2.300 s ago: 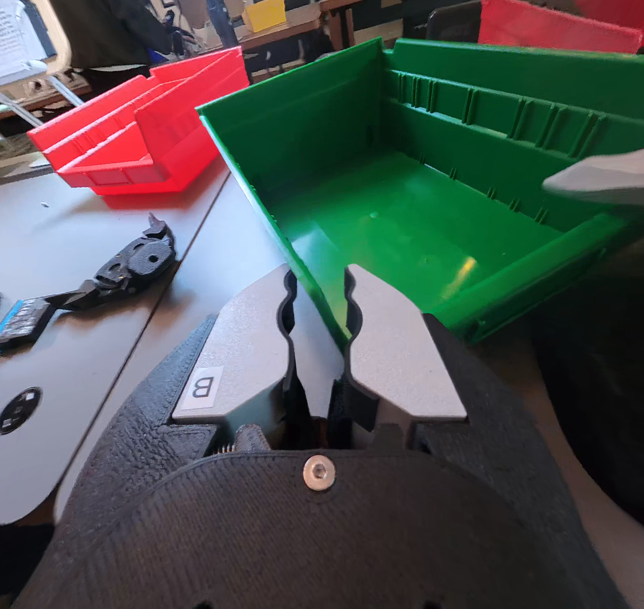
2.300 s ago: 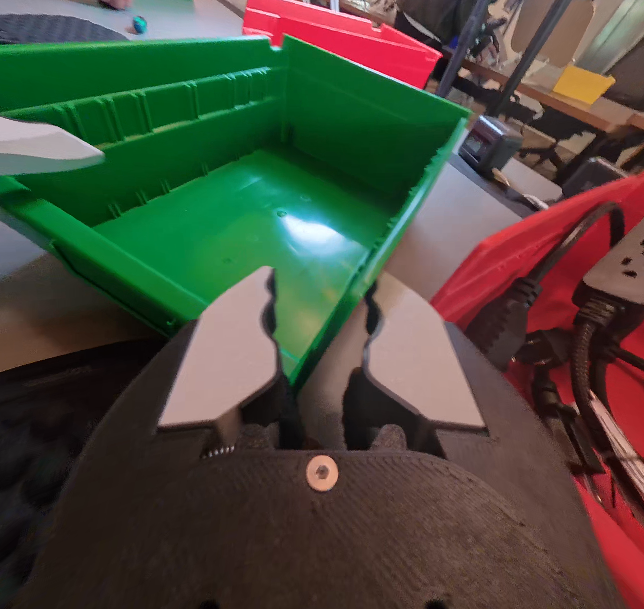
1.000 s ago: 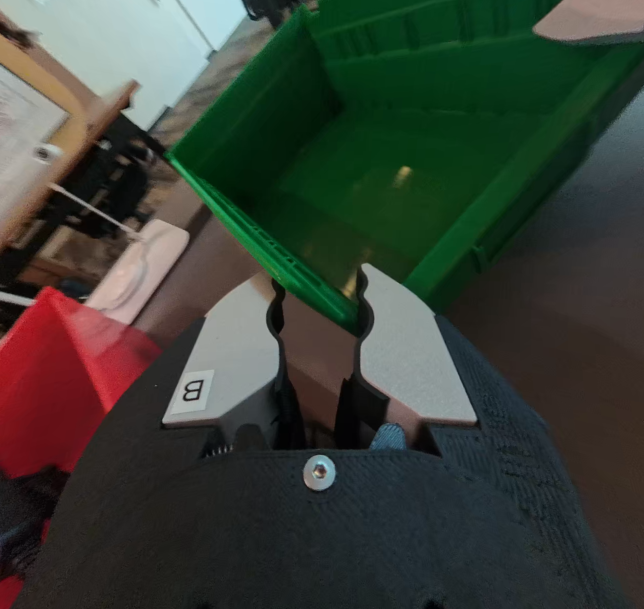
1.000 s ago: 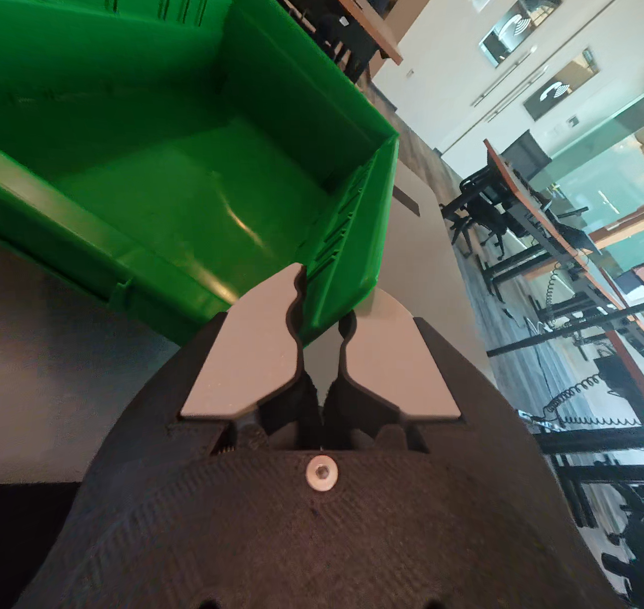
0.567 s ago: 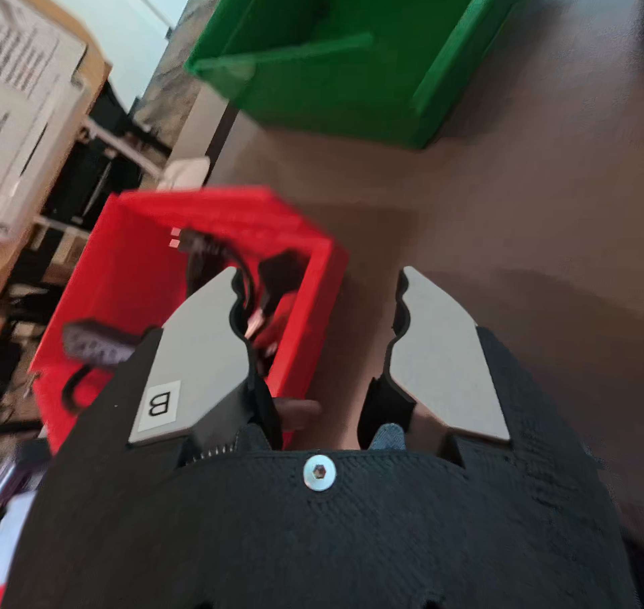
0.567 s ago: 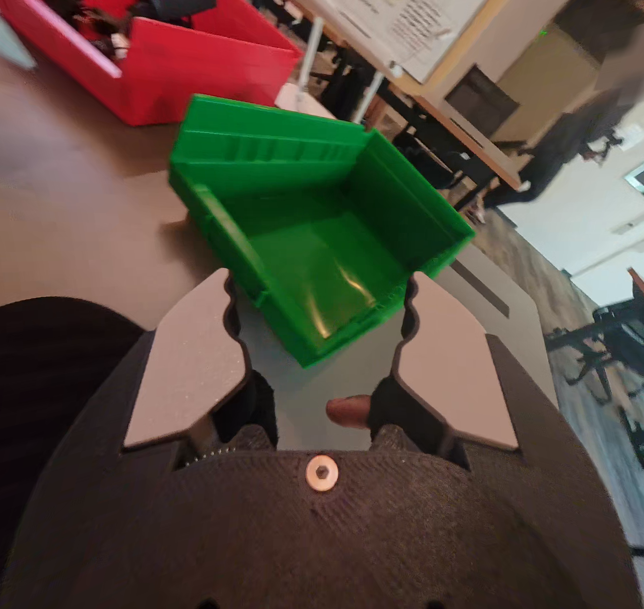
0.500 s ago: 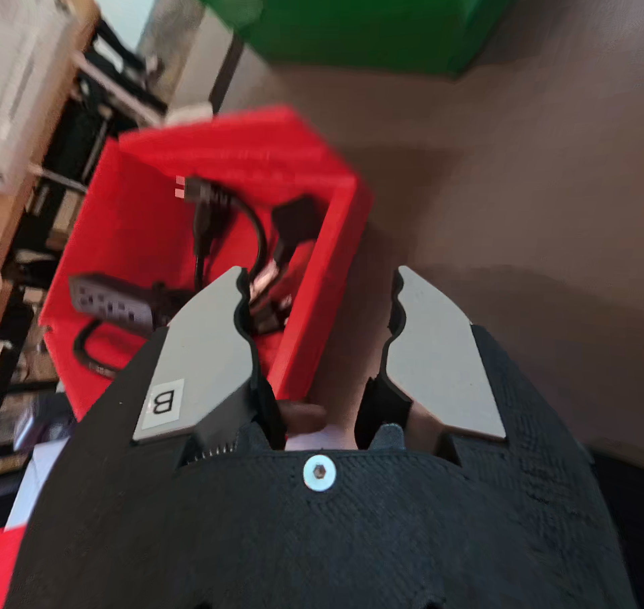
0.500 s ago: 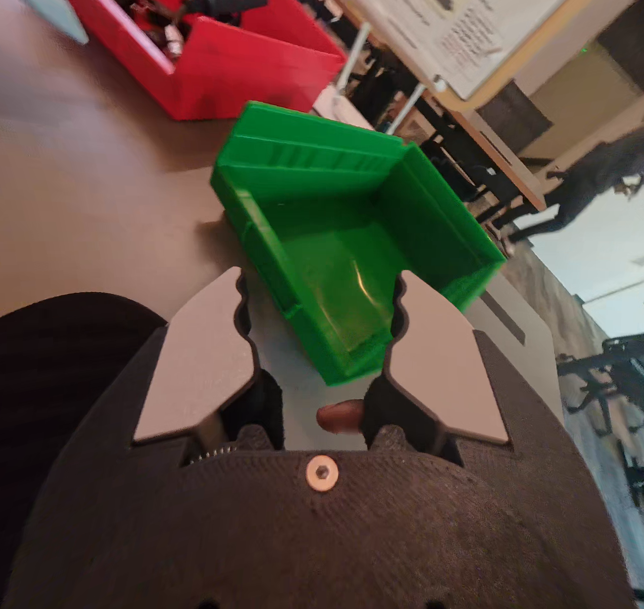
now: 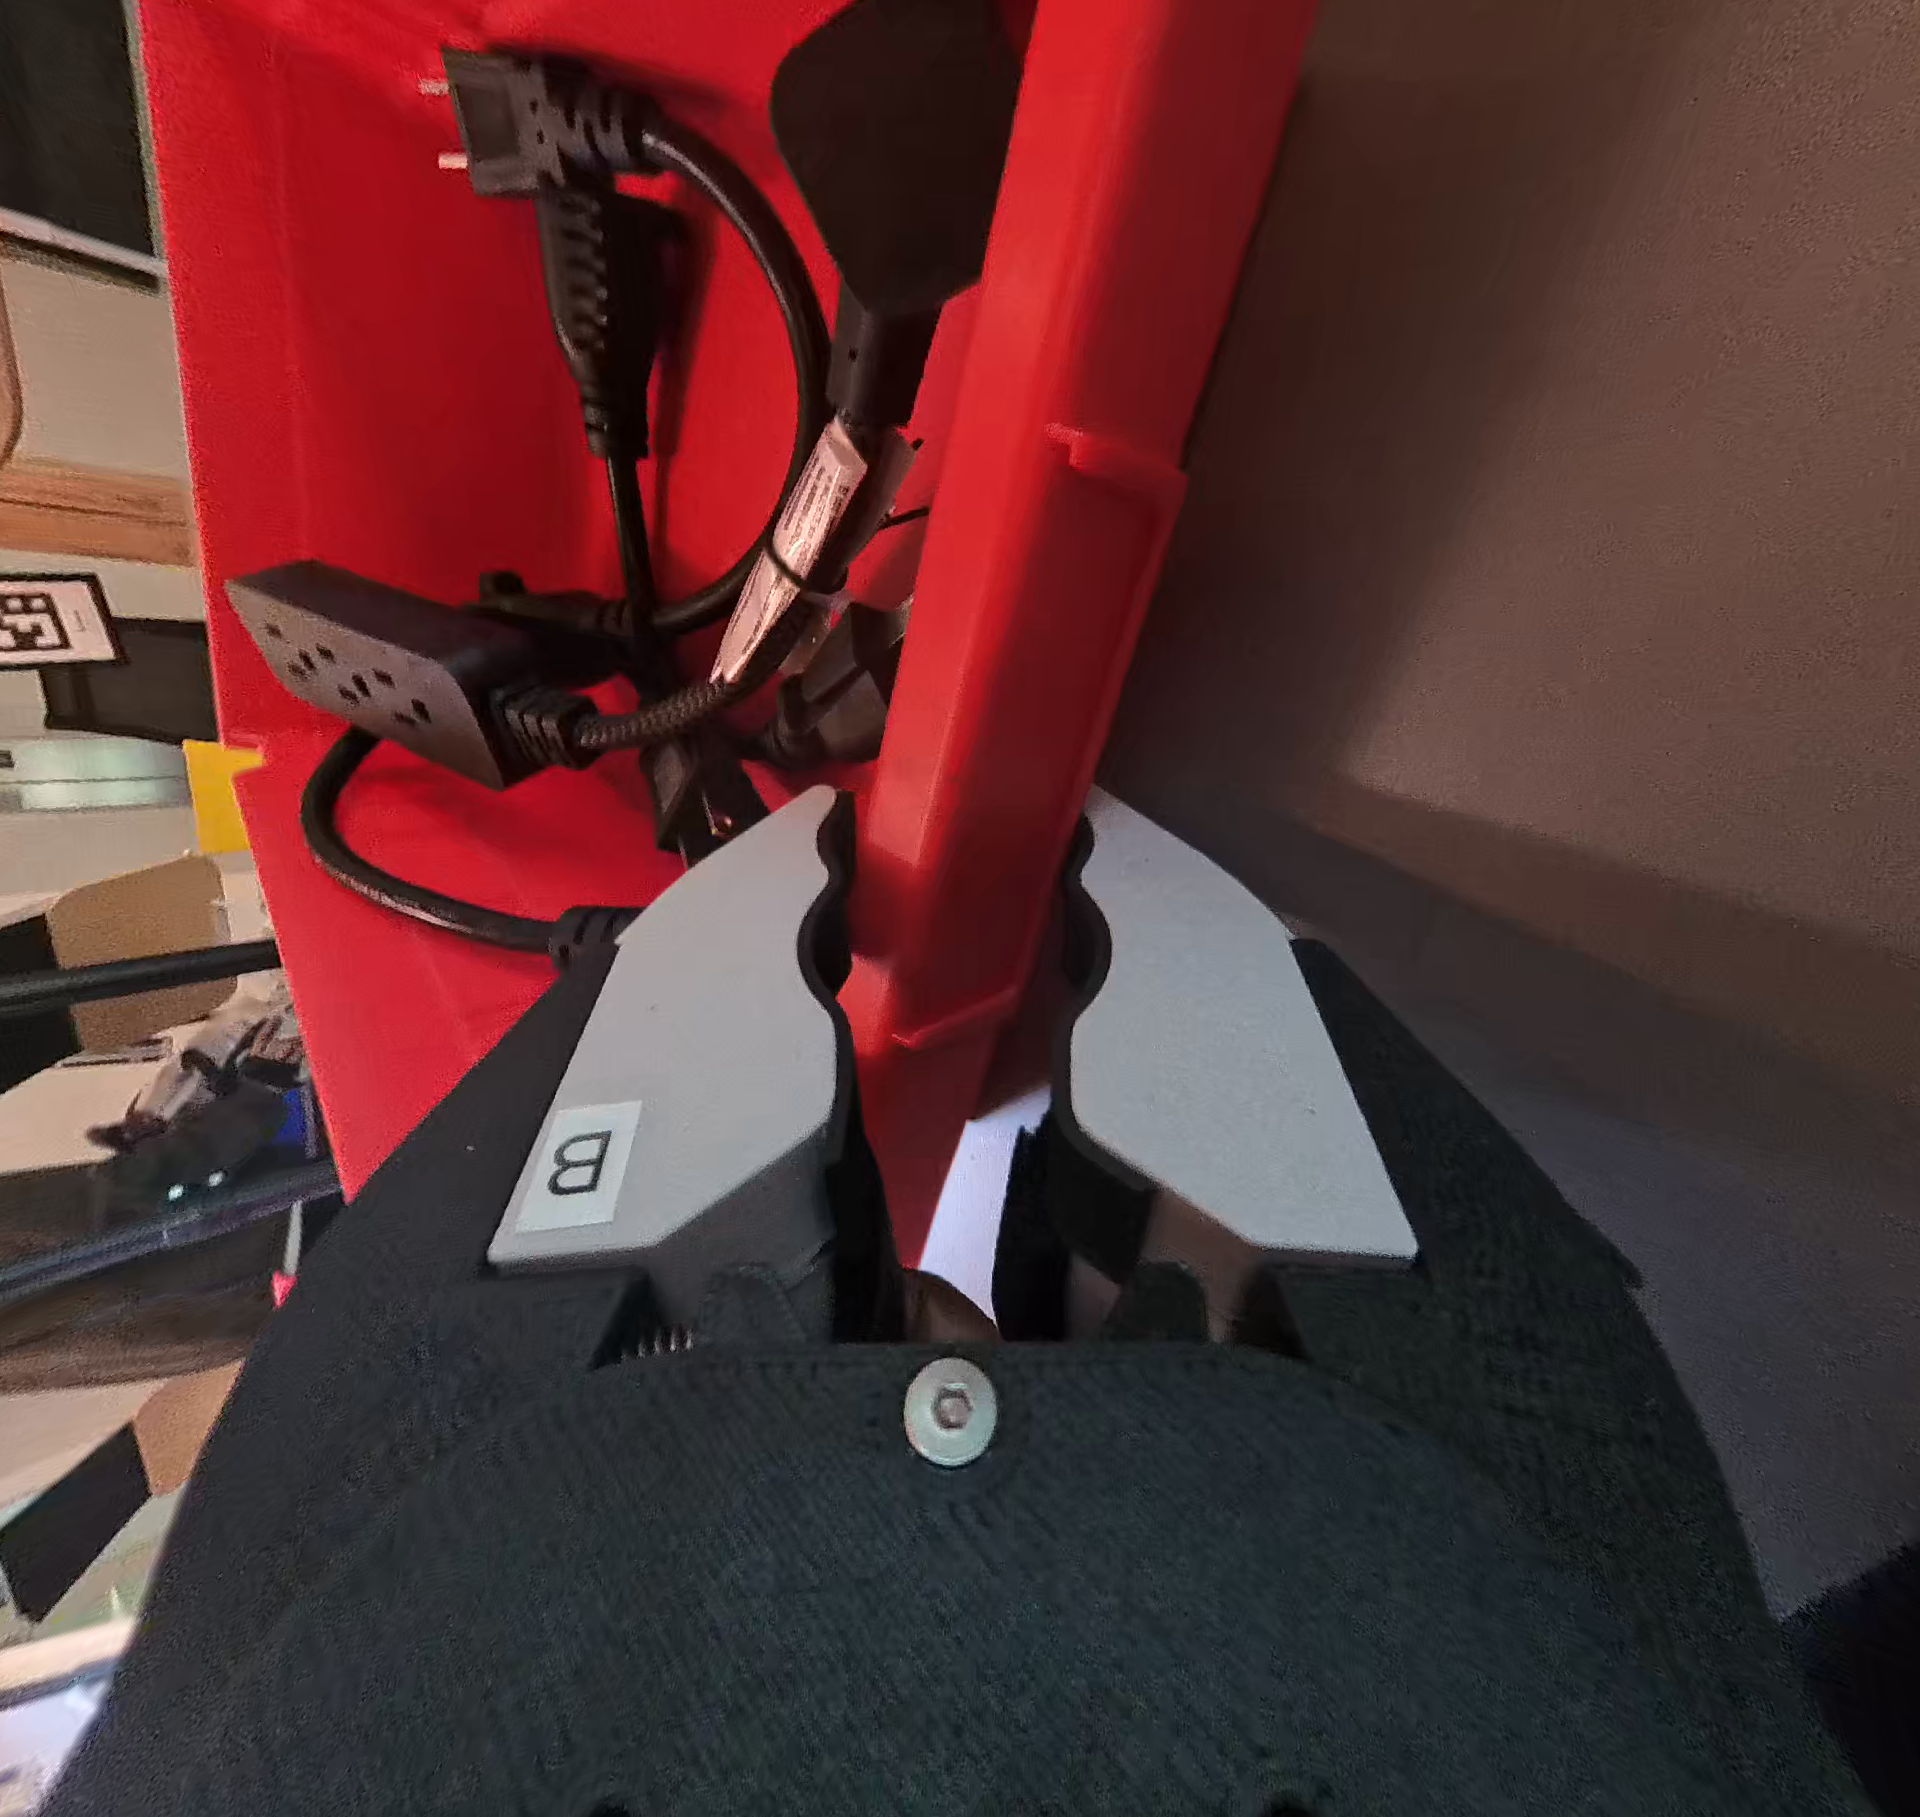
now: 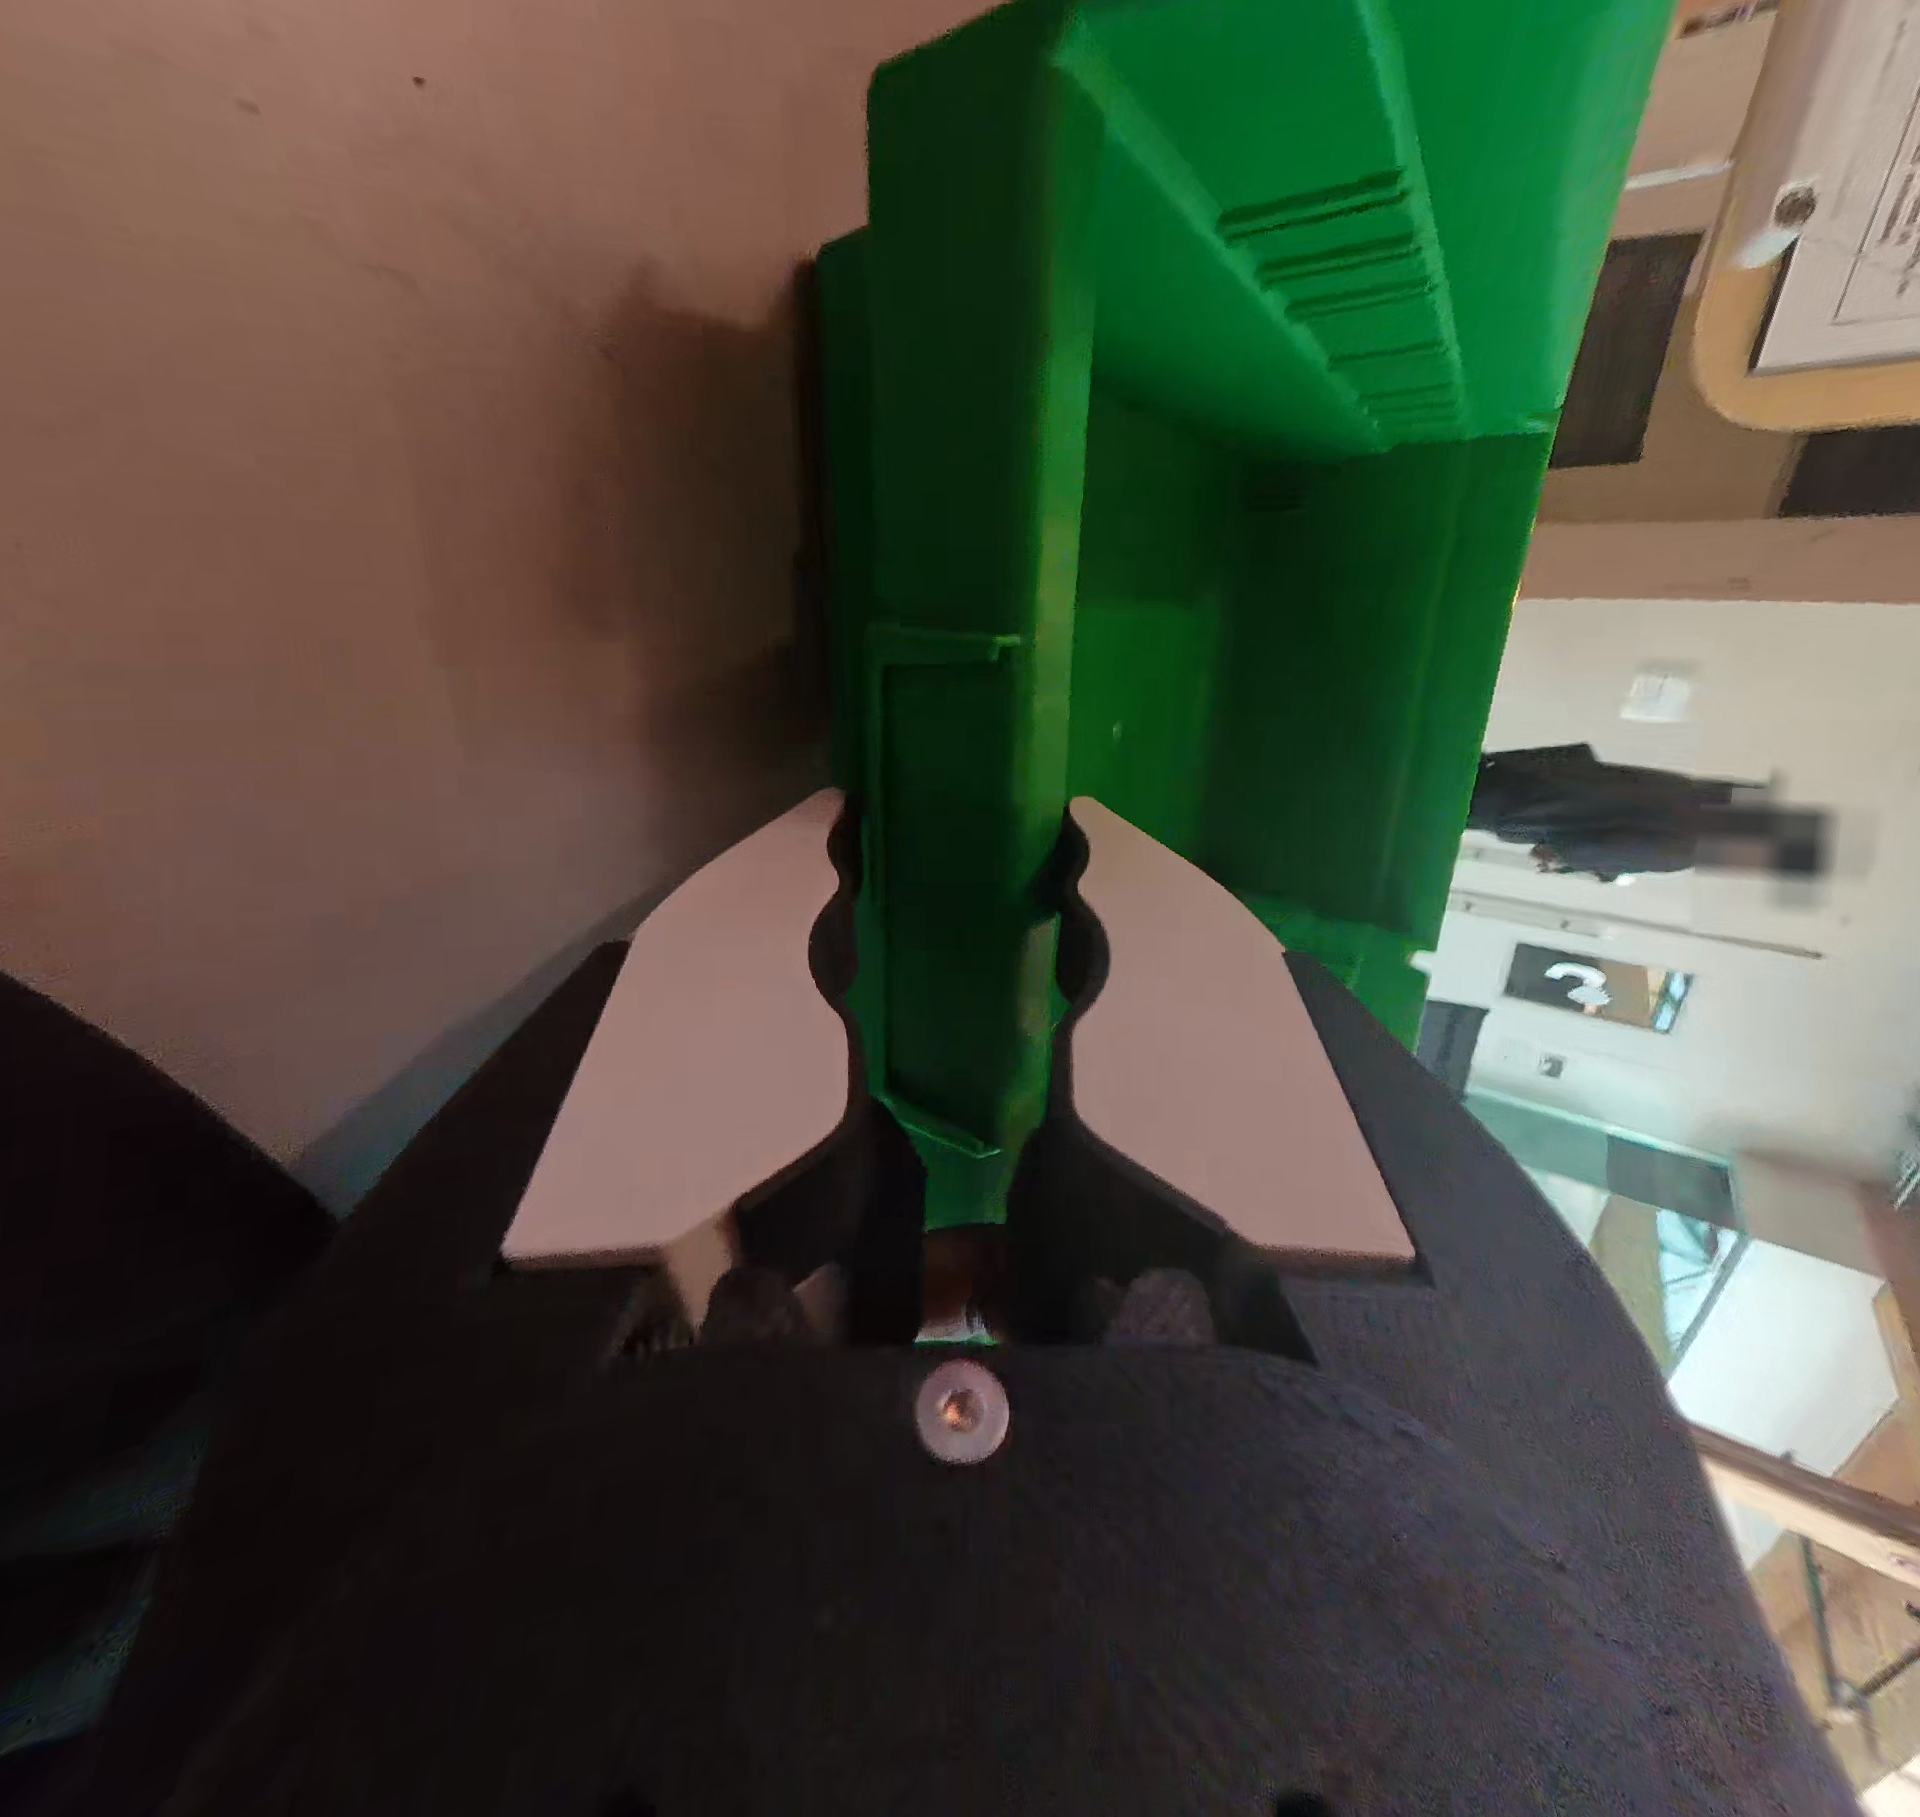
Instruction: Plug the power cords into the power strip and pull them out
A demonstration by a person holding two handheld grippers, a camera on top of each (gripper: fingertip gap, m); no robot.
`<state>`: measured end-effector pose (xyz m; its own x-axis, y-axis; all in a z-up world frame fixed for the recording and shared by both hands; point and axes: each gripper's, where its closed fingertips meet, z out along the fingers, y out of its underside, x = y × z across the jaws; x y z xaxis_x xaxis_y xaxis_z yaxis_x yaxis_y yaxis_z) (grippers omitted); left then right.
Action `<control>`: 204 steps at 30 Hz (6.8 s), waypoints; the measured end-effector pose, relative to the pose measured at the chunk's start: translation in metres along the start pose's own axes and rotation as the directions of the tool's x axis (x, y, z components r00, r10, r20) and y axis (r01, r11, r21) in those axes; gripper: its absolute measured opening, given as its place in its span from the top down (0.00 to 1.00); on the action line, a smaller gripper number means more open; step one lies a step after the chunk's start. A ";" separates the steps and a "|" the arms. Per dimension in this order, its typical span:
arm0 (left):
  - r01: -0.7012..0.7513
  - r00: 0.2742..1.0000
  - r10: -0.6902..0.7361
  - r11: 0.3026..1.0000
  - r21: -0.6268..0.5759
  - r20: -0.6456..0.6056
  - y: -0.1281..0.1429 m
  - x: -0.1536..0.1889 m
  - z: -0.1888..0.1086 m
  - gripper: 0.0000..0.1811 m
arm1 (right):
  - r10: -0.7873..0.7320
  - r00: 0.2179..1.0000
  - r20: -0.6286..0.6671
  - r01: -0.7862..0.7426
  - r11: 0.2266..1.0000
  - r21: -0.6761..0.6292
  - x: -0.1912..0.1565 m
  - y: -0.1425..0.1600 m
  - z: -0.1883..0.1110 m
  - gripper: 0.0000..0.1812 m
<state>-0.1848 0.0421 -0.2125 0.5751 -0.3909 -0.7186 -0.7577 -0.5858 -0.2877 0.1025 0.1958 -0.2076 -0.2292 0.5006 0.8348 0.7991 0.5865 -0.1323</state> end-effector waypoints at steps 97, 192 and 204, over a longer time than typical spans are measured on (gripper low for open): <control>0.784 0.543 -0.830 0.556 0.276 0.129 0.150 -0.162 -0.103 0.75 | 0.555 0.245 0.795 -0.806 -0.339 0.486 0.062 -0.043 -0.128 0.61; 0.546 0.781 -0.477 0.208 0.812 -0.403 -0.103 -0.037 -0.148 0.71 | -0.326 0.942 0.083 0.188 0.715 0.673 -0.052 -0.162 -0.034 0.80; 0.579 0.781 -0.448 0.259 0.773 -0.435 -0.107 -0.025 -0.136 0.71 | -0.166 0.757 0.632 -0.341 0.724 0.599 -0.064 -0.154 -0.053 0.76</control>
<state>-0.0759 0.0181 -0.0775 0.9227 -0.3519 -0.1573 -0.1019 0.1708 -0.9800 0.0235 0.0396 -0.2122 -0.6576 0.6838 0.3161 0.3236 0.6353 -0.7012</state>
